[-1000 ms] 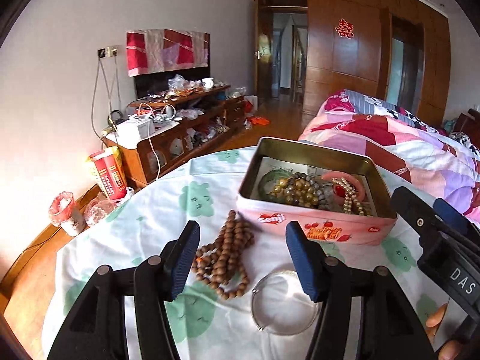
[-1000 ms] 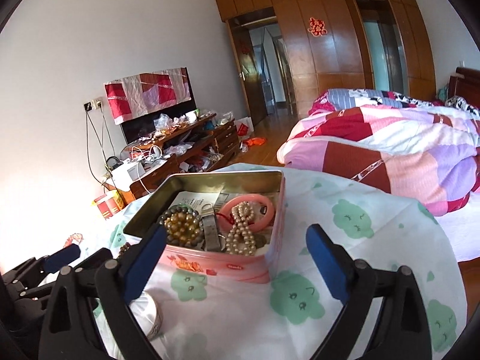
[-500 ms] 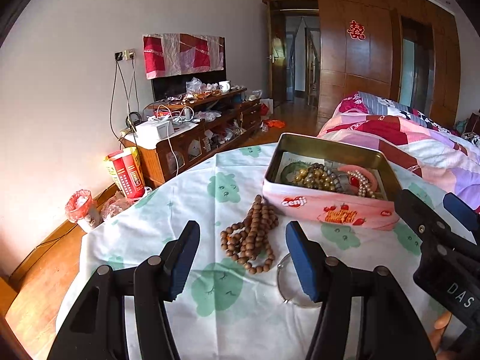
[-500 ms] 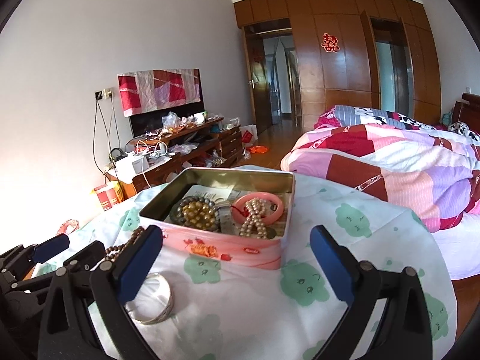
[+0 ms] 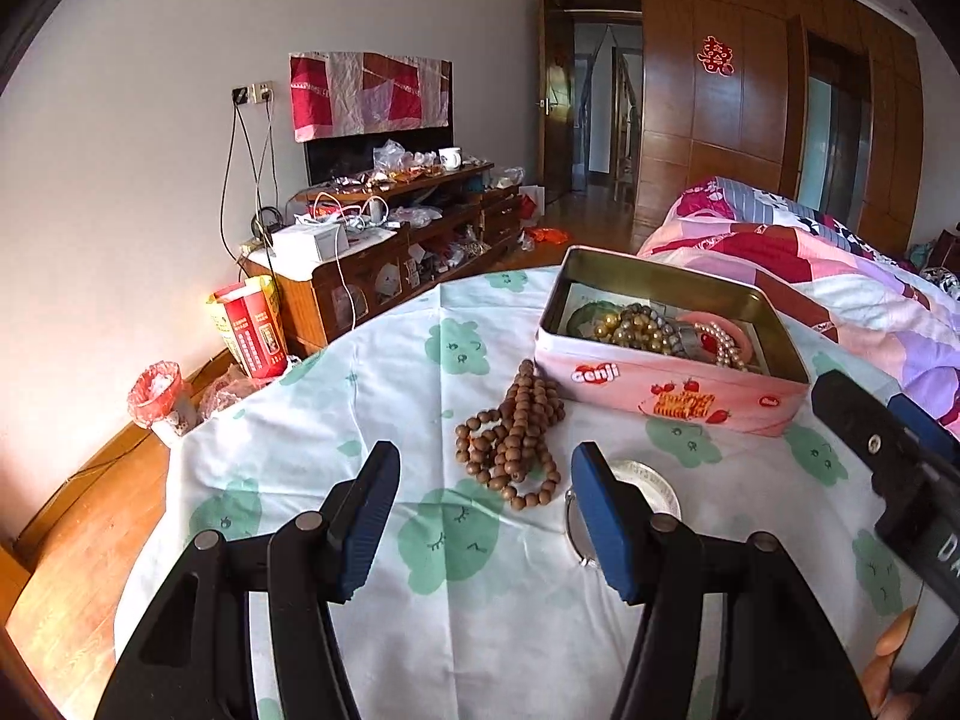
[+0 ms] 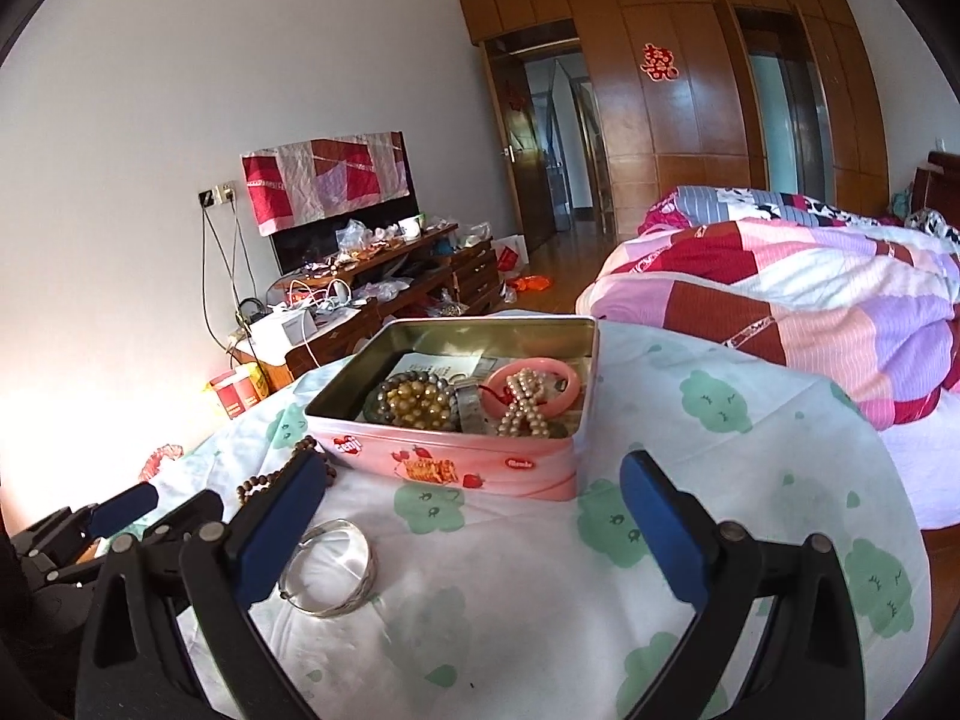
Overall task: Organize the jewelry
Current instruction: 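Withdraw both grippers from the tin toward the silver bangle and wooden beads, then grasp the silver bangle with the right gripper while the left gripper grasps the brown wooden bead strand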
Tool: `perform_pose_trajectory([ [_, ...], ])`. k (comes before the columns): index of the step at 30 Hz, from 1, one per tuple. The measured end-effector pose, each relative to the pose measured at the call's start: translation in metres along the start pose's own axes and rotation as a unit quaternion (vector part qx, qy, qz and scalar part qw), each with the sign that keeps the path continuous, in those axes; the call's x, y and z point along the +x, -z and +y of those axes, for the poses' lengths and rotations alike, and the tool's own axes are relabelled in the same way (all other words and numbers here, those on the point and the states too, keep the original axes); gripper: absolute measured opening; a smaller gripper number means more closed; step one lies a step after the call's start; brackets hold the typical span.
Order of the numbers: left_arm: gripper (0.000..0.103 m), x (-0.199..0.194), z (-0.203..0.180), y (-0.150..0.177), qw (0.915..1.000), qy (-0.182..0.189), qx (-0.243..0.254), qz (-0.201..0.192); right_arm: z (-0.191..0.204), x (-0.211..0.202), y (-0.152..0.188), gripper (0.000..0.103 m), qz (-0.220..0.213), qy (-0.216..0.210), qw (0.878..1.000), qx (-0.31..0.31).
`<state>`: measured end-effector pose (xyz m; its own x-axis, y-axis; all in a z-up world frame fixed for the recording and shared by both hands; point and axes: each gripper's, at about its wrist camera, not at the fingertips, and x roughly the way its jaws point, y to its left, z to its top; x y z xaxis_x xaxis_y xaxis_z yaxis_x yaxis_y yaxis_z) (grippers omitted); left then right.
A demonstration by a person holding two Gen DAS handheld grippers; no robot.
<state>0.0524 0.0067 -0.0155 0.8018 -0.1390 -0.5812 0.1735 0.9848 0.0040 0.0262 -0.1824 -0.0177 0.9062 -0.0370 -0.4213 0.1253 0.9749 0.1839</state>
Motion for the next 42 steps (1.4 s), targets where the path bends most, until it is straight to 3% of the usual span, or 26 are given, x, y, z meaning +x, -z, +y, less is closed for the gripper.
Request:
perform_pose_trajectory([
  [4, 0.06, -0.001, 0.014, 0.002, 0.9998, -0.001, -0.014, 0.013, -0.003, 0.001, 0.0, 0.101, 0.008, -0.007, 1.0, 0.009],
  [7, 0.06, -0.003, 0.025, 0.001, 0.999, -0.044, -0.001, 0.005, -0.002, 0.003, 0.001, 0.101, 0.02, -0.012, 1.0, 0.011],
  [10, 0.06, -0.001, 0.041, 0.002, 0.9983, -0.056, -0.009, 0.012, 0.001, 0.006, 0.003, 0.101, 0.036, -0.021, 0.999, 0.005],
  [16, 0.06, 0.004, 0.06, 0.004, 0.9974, -0.042, -0.05, 0.031, 0.014, 0.007, 0.009, 0.093, 0.068, -0.052, 0.996, -0.021],
  [23, 0.06, 0.004, 0.061, 0.004, 0.9975, -0.035, -0.054, 0.03, 0.051, 0.037, 0.02, 0.092, 0.155, -0.101, 0.979, -0.091],
  [28, 0.06, 0.003, 0.066, 0.004, 0.9968, -0.03, -0.068, 0.03, 0.08, 0.063, 0.031, 0.092, 0.194, -0.087, 0.965, -0.153],
  [35, 0.06, 0.006, 0.066, 0.004, 0.9965, -0.032, -0.067, 0.04, 0.091, 0.083, 0.041, 0.091, 0.245, -0.075, 0.951, -0.176],
  [39, 0.06, 0.009, 0.069, 0.004, 0.9957, -0.029, -0.074, 0.048, 0.091, 0.079, 0.041, 0.072, 0.236, -0.072, 0.952, -0.181],
  [42, 0.06, 0.009, 0.071, 0.004, 0.9953, -0.025, -0.08, 0.049, 0.087, 0.076, 0.041, 0.069, 0.234, -0.077, 0.952, -0.181],
])
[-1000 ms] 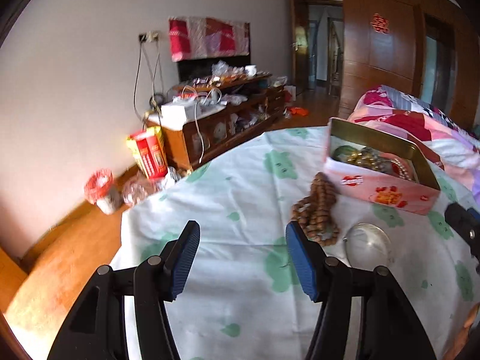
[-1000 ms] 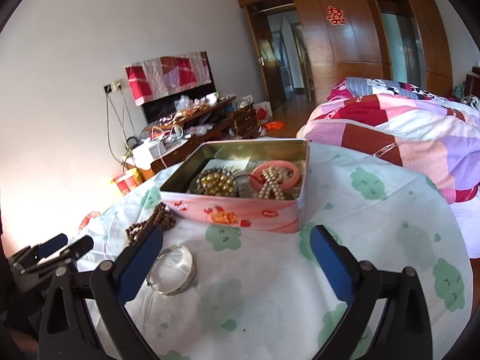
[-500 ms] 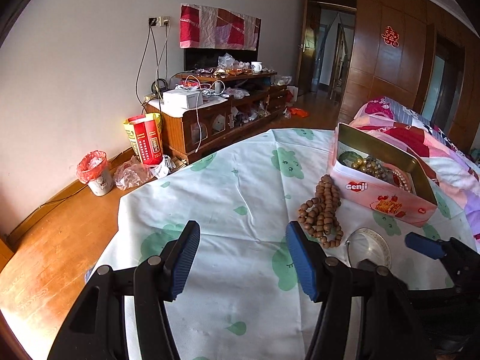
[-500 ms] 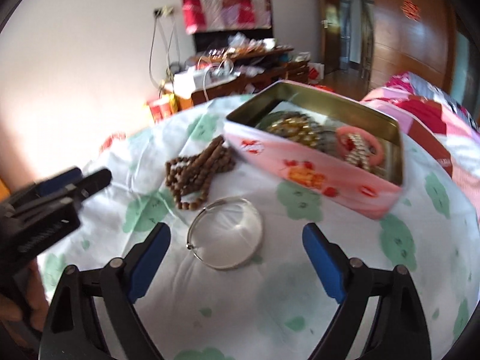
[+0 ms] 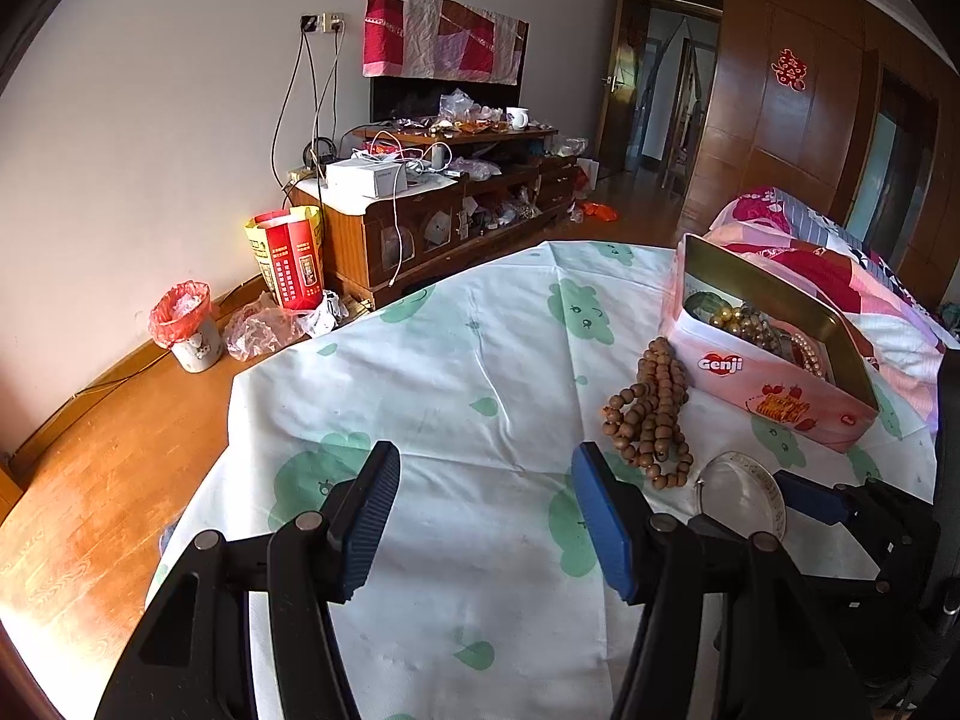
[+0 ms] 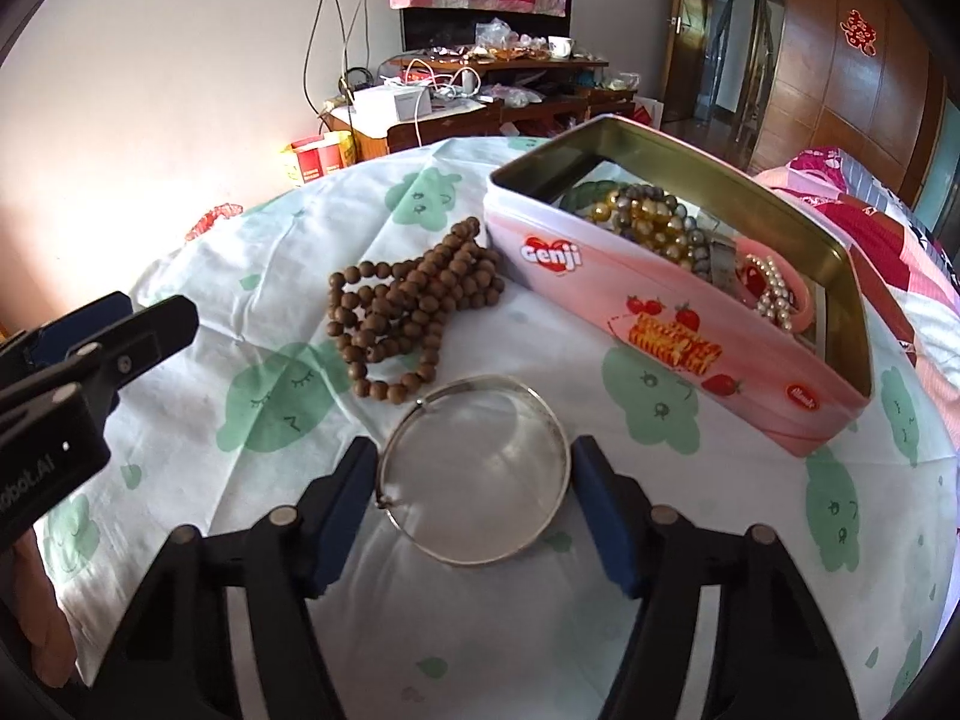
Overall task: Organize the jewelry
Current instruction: 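Grasp the silver bangle with the right gripper while the left gripper grasps the brown wooden bead strand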
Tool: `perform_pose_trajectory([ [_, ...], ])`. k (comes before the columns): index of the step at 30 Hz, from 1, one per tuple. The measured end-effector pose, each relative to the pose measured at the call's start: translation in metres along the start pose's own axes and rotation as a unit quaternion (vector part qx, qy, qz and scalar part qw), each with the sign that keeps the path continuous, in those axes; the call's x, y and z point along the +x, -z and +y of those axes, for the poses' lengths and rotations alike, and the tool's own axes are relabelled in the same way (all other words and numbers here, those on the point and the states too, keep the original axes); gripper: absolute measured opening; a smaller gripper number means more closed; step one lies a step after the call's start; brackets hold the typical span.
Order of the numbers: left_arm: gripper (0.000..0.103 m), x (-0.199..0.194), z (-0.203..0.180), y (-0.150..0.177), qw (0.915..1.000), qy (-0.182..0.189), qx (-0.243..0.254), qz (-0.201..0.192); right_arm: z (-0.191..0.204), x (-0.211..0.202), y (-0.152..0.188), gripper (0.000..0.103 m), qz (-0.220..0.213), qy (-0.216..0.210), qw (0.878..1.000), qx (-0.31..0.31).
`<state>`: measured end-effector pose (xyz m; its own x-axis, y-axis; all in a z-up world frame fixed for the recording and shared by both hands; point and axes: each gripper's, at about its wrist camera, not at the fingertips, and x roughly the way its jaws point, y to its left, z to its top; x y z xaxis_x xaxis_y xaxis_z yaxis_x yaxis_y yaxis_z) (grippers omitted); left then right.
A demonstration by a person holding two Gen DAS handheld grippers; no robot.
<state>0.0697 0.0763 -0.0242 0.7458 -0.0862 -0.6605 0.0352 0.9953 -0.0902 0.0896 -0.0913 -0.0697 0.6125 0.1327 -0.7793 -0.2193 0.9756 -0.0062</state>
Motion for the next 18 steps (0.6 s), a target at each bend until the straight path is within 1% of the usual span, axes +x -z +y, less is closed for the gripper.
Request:
perform_pose_trajectory([
  [3, 0.06, 0.002, -0.003, 0.0, 0.9999, 0.012, 0.008, 0.007, -0.001, -0.003, 0.003, 0.069, -0.002, -0.002, 1.0, -0.003],
  [5, 0.06, 0.003, -0.008, -0.001, 0.9995, 0.021, 0.022, 0.012, -0.006, -0.008, 0.003, 0.069, -0.013, -0.015, 1.0, 0.013],
  [7, 0.06, 0.004, -0.021, -0.002, 0.9976, 0.044, 0.052, 0.015, -0.017, -0.018, 0.005, 0.069, -0.043, -0.032, 0.998, 0.039],
  [9, 0.06, 0.007, -0.033, -0.005, 0.9944, 0.07, 0.078, 0.016, -0.025, -0.028, 0.007, 0.069, -0.073, -0.038, 0.995, 0.061],
  [11, 0.06, 0.013, -0.044, -0.009, 0.991, 0.092, 0.095, 0.026, -0.032, -0.036, 0.009, 0.069, -0.094, -0.031, 0.992, 0.076],
  [14, 0.06, 0.025, -0.06, -0.021, 0.9873, 0.113, 0.105, 0.039, -0.041, -0.047, 0.01, 0.069, -0.122, 0.002, 0.988, 0.096],
  [16, 0.06, 0.037, -0.07, -0.031, 0.9867, 0.115, 0.106, 0.045, -0.048, -0.052, 0.008, 0.069, -0.14, 0.023, 0.984, 0.11],
  [18, 0.06, 0.051, -0.076, -0.037, 0.9865, 0.114, 0.104, 0.056, -0.057, -0.056, 0.009, 0.069, -0.15, 0.032, 0.98, 0.13],
])
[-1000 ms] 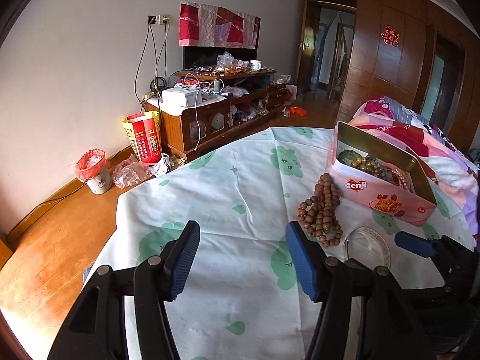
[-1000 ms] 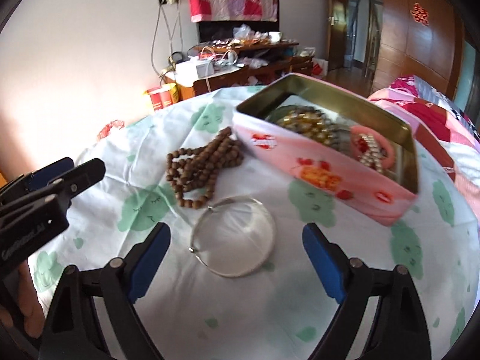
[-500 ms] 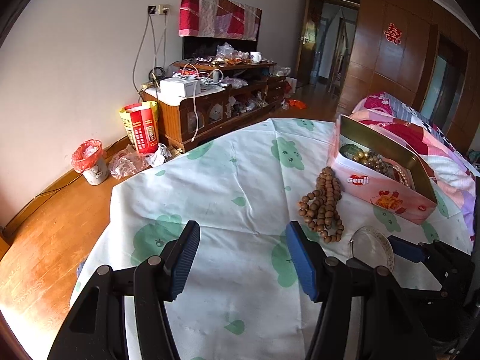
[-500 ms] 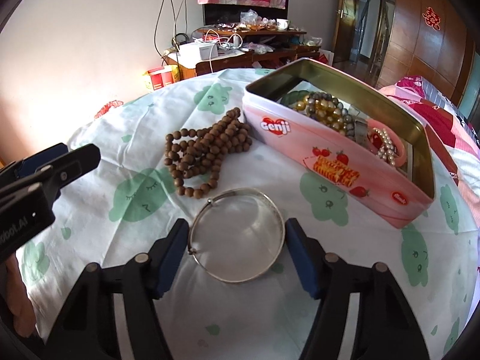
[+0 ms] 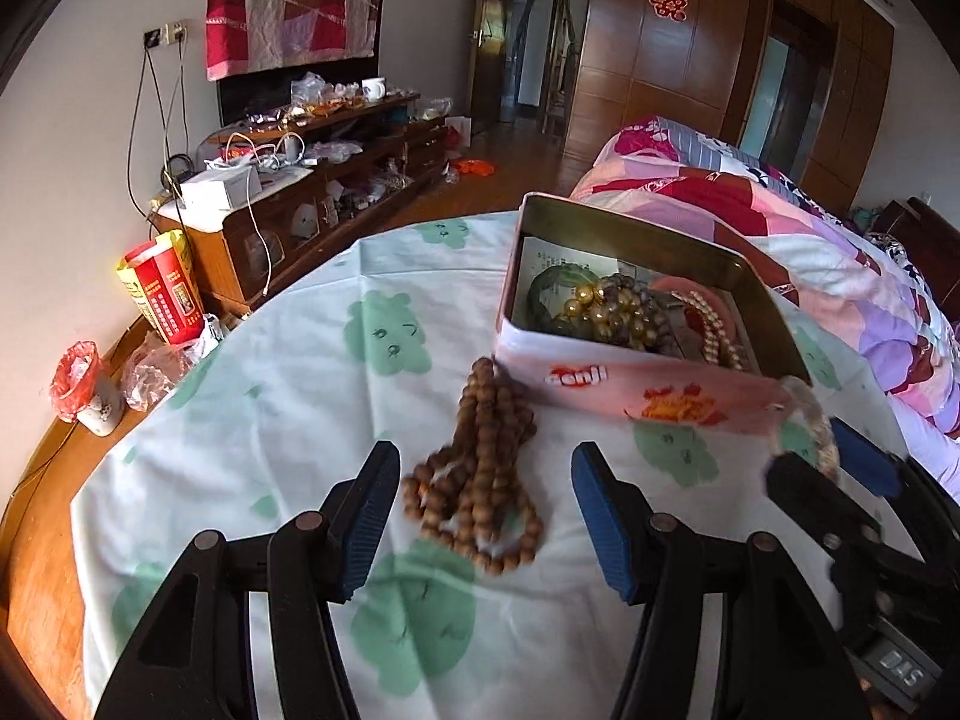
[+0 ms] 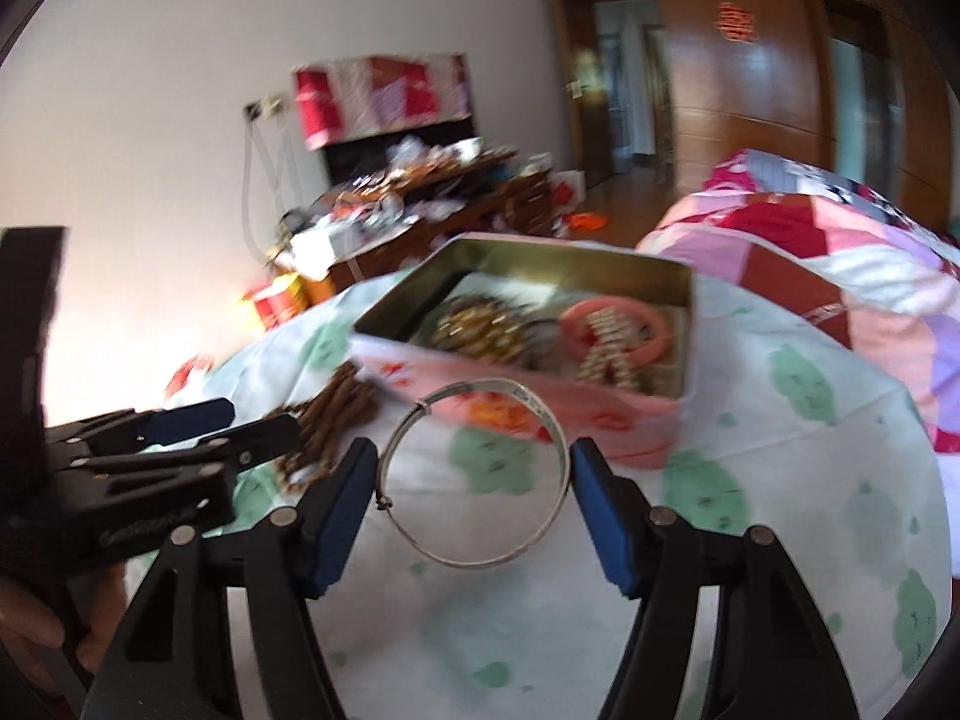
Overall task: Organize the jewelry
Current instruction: 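Grasp the silver bangle with the right gripper while the left gripper grasps the brown wooden bead strand, then lift the silver bangle and wooden bead strand toward the pink tin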
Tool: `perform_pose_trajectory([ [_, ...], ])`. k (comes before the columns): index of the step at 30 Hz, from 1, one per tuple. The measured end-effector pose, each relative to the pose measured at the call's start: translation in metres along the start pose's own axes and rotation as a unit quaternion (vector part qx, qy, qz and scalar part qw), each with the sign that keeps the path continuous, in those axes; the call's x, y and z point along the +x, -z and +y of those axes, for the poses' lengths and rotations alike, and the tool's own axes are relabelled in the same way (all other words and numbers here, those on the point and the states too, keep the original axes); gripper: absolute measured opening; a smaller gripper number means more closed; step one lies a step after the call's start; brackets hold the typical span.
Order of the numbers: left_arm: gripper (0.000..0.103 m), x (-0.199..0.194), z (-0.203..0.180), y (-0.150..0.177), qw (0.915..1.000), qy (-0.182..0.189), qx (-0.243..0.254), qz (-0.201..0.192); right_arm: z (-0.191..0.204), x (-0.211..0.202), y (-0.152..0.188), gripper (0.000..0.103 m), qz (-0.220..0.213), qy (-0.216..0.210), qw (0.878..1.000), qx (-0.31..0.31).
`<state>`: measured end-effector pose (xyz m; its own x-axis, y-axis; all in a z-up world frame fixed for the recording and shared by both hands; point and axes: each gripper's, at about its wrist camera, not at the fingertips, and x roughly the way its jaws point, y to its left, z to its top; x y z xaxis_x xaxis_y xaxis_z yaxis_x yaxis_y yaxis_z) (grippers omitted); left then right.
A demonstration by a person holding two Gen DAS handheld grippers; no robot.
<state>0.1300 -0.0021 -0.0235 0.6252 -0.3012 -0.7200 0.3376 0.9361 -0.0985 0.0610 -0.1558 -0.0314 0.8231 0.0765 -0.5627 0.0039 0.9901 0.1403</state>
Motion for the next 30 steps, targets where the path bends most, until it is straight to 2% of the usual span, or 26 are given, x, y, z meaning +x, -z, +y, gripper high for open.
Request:
perform_pose_trajectory([
  [2, 0.06, 0.013, -0.002, -0.004, 1.0, -0.003, 0.001, 0.009, -0.008, 0.002, -0.003, 0.069, -0.005, 0.011, 1.0, 0.018],
  [6, 0.044, 0.029, -0.009, 0.001, 0.9991, -0.027, 0.025, 0.021, -0.016, 0.006, -0.005, 0.069, -0.004, 0.013, 0.999, 0.041],
  [7, 0.044, 0.035, -0.009, 0.004, 0.9987, -0.026, 0.025, 0.035, -0.017, 0.006, -0.006, 0.069, -0.003, 0.013, 0.999, 0.042],
  [8, 0.039, 0.032, -0.009, 0.003, 0.999, -0.023, 0.025, 0.03, -0.017, 0.007, -0.006, 0.069, -0.002, 0.012, 0.999, 0.041],
  [11, 0.039, 0.031, -0.006, 0.005, 0.9992, -0.012, 0.021, 0.031, -0.016, 0.007, -0.004, 0.069, -0.002, 0.012, 0.999, 0.035],
  [17, 0.029, 0.03, -0.005, 0.006, 0.9995, -0.005, 0.013, 0.027, -0.018, 0.003, 0.0, 0.069, -0.006, 0.01, 0.999, 0.033],
  [21, 0.021, 0.02, -0.002, 0.005, 0.9998, -0.017, 0.006, 0.002, -0.019, 0.001, -0.001, 0.069, -0.009, 0.009, 0.999, 0.038],
  [23, 0.021, 0.008, 0.001, 0.008, 0.9994, -0.022, -0.009, -0.024, -0.021, 0.0, -0.001, 0.069, -0.012, 0.007, 0.999, 0.043],
  [26, 0.021, -0.008, 0.002, 0.015, 0.9983, -0.007, -0.029, -0.051, -0.025, -0.003, -0.002, 0.069, -0.021, -0.001, 0.998, 0.054],
  [30, 0.021, -0.027, -0.005, 0.018, 0.9952, -0.011, -0.027, -0.094, -0.029, -0.009, -0.004, 0.069, -0.037, -0.011, 0.997, 0.064],
])
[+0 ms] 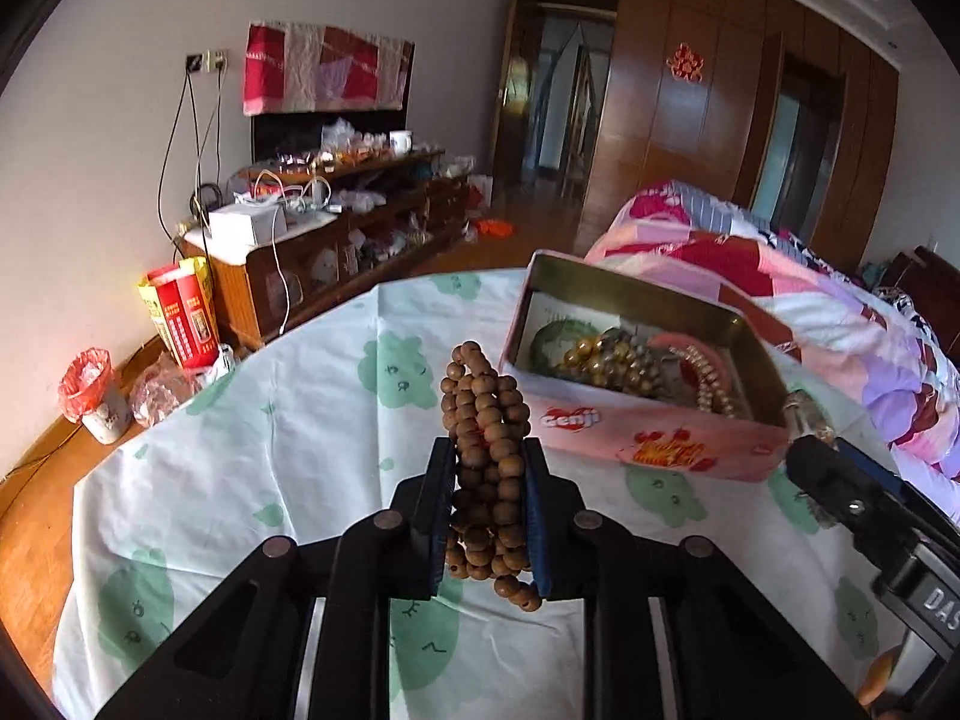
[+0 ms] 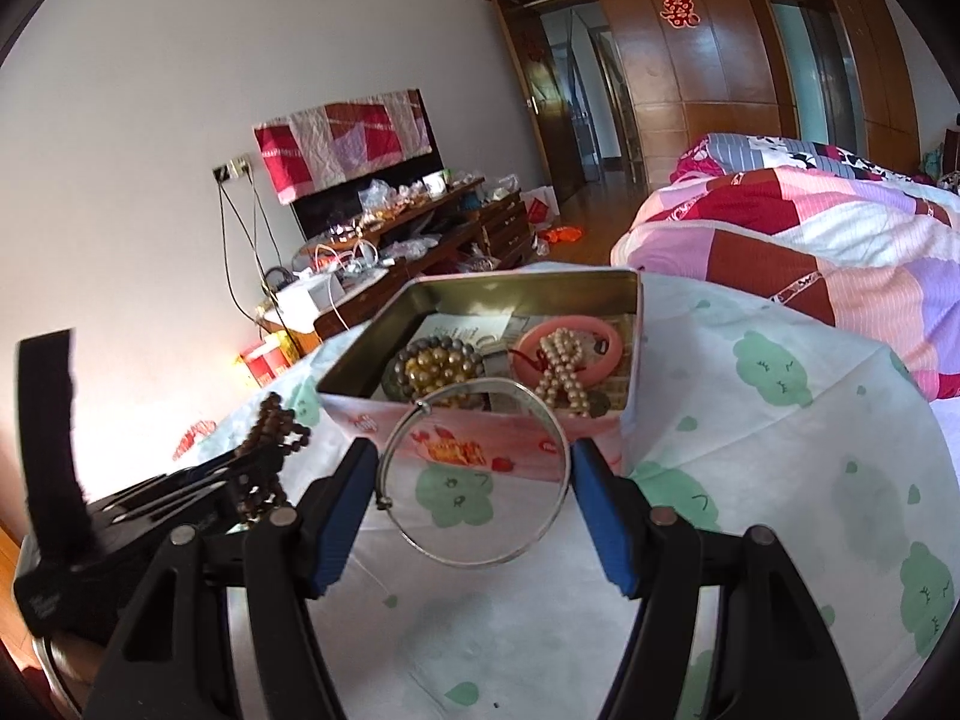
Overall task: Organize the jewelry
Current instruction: 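Lift the silver bangle and wooden bead strand toward the pink tin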
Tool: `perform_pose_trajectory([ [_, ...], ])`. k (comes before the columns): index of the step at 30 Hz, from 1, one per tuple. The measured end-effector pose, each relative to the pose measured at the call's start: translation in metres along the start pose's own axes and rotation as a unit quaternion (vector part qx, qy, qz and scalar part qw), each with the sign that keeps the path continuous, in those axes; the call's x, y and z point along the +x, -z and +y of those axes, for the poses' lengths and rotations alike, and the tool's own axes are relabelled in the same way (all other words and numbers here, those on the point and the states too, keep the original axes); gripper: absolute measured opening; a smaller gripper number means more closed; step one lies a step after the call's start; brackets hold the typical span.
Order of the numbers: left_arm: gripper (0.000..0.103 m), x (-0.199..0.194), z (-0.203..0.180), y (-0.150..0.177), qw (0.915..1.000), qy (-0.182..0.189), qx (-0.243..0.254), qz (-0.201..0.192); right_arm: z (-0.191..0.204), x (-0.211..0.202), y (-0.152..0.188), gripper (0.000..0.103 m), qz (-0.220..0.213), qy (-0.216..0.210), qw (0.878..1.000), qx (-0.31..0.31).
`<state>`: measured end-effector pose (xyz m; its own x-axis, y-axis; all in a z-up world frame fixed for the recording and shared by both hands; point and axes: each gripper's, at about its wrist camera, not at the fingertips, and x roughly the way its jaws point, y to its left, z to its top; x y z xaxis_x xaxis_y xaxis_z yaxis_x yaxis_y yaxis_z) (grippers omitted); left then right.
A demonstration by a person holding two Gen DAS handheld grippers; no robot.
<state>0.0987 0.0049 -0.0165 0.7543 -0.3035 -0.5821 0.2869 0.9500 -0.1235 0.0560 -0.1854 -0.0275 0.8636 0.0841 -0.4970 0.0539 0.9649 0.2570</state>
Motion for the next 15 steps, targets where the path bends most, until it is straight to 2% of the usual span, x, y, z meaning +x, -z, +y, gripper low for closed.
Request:
perform_pose_trajectory([
  [3, 0.021, -0.006, -0.004, 0.004, 1.0, 0.004, -0.005, -0.001, 0.003, -0.002, -0.001, 0.069, -0.007, -0.001, 1.0, -0.006],
  [6, 0.022, -0.015, -0.011, 0.004, 0.9998, -0.005, 0.005, -0.019, 0.006, -0.002, -0.001, 0.069, -0.012, 0.006, 1.0, -0.017],
  [15, 0.022, -0.019, -0.023, 0.01, 0.9994, -0.023, 0.022, -0.015, 0.008, -0.005, 0.0, 0.069, -0.022, 0.033, 0.999, -0.034],
])
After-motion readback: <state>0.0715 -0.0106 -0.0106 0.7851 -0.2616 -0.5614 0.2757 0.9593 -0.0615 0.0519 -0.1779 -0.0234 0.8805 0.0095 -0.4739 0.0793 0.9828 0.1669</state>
